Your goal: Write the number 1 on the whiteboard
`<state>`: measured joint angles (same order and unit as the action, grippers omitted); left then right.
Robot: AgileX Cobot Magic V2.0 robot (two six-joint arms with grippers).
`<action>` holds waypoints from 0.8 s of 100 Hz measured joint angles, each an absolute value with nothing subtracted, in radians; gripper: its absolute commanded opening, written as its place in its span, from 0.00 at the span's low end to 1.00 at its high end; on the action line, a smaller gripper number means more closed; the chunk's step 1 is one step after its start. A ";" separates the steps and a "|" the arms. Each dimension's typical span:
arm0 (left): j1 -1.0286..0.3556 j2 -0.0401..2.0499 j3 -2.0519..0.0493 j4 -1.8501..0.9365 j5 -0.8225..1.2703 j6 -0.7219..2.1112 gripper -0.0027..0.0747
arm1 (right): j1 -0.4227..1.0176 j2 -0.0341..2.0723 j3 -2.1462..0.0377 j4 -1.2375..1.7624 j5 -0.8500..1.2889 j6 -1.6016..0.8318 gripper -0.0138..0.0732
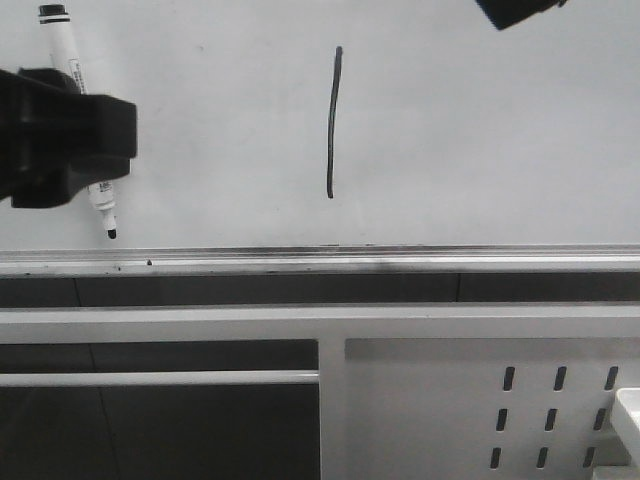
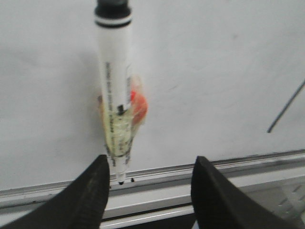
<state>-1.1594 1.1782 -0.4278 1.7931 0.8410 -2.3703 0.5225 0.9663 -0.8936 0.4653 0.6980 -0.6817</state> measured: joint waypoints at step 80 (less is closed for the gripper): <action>-1.332 0.780 -0.334 1.787 0.761 -1.963 0.01 | 0.523 0.424 -0.533 0.544 0.465 -0.682 0.08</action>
